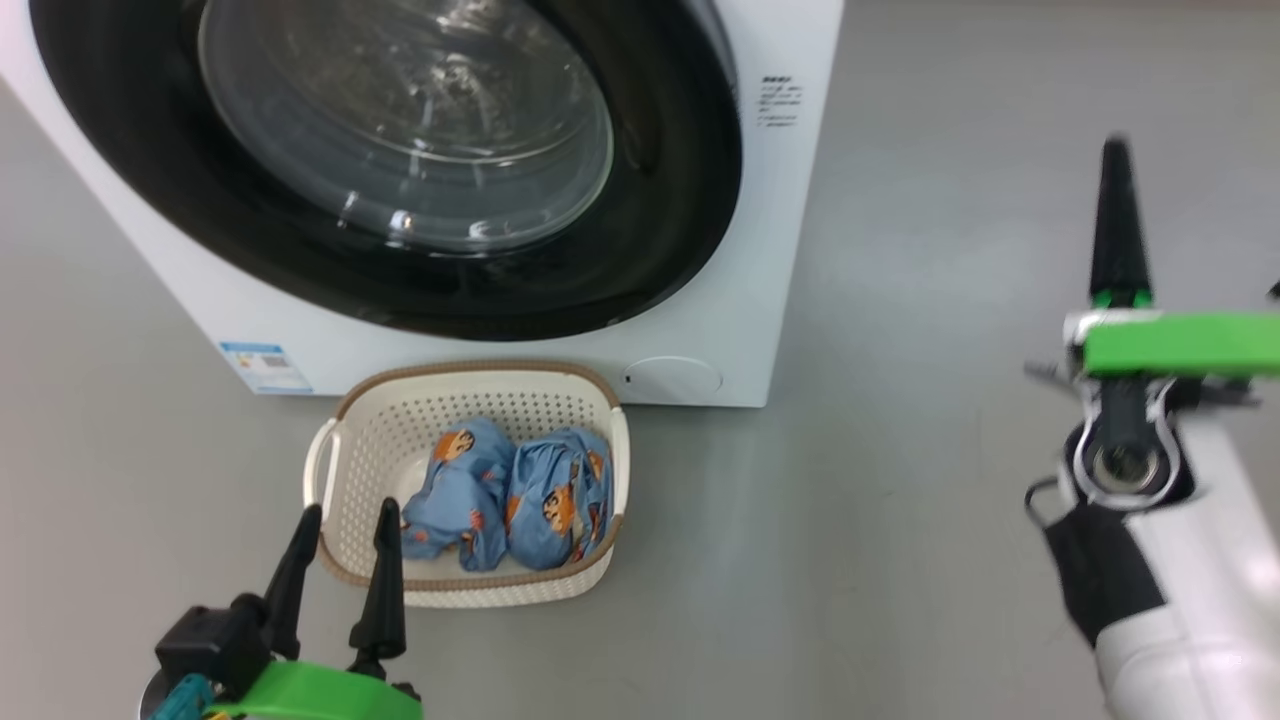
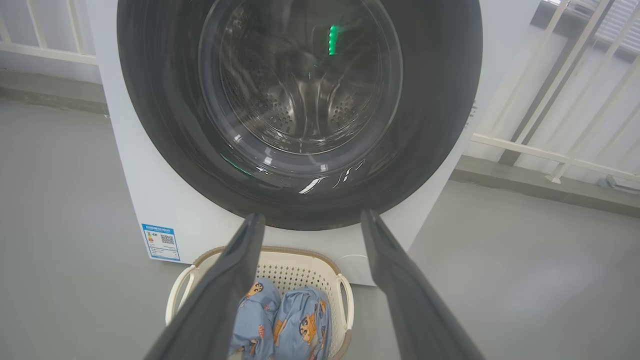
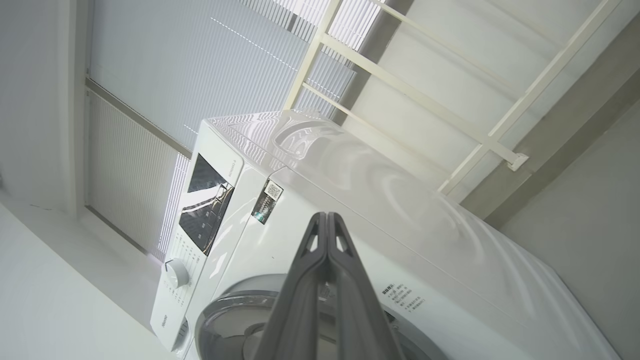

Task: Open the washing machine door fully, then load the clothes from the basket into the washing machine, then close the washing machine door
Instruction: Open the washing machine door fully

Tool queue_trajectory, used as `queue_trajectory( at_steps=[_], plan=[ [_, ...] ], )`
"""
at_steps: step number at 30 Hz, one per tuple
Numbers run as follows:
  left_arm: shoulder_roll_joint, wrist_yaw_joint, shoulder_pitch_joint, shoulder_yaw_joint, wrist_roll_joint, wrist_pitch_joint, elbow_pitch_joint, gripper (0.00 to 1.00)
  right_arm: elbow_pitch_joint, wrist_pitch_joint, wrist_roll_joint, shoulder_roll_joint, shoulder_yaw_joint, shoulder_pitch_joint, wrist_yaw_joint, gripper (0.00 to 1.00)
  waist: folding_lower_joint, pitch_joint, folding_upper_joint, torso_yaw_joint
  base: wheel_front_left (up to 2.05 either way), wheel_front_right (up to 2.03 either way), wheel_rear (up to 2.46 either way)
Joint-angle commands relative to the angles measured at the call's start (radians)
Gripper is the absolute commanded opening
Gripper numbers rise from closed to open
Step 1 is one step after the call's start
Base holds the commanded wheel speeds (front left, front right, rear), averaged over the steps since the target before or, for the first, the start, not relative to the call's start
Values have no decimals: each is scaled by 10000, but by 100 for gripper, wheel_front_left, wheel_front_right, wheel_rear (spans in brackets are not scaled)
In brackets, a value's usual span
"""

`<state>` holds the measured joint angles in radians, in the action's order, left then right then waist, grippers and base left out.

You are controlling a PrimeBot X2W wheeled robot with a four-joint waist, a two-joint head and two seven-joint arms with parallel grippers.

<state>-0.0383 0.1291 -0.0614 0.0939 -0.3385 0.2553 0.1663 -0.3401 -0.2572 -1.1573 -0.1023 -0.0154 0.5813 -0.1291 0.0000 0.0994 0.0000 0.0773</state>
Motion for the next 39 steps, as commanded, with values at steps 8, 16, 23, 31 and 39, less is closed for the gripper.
queue_trajectory(
  at_steps=[8,16,23,31,39],
  plan=[
    [-120,16,-798,-44,-306,65,-296,100,136,934,-2855,-814,676,1581,-16,0,0,708,0,765,0,0,0],
    [-120,16,-1149,233,-581,65,-324,100,-1032,3452,-4664,-1473,640,2934,-16,0,0,1333,0,1349,0,0,0],
    [-120,16,-1482,530,-793,65,-408,100,-2433,5374,-4958,-2157,638,3964,-16,0,0,1879,0,1803,0,0,0],
    [-120,-5,-1861,737,-1070,65,-620,100,-3379,7601,-5269,-2620,821,5256,-16,0,0,2608,0,2165,0,0,0],
    [-120,-51,-2111,984,-1301,65,-723,100,-4366,8983,-5184,-2842,1180,6301,-16,0,0,3166,0,2403,0,0,0]
  ],
)
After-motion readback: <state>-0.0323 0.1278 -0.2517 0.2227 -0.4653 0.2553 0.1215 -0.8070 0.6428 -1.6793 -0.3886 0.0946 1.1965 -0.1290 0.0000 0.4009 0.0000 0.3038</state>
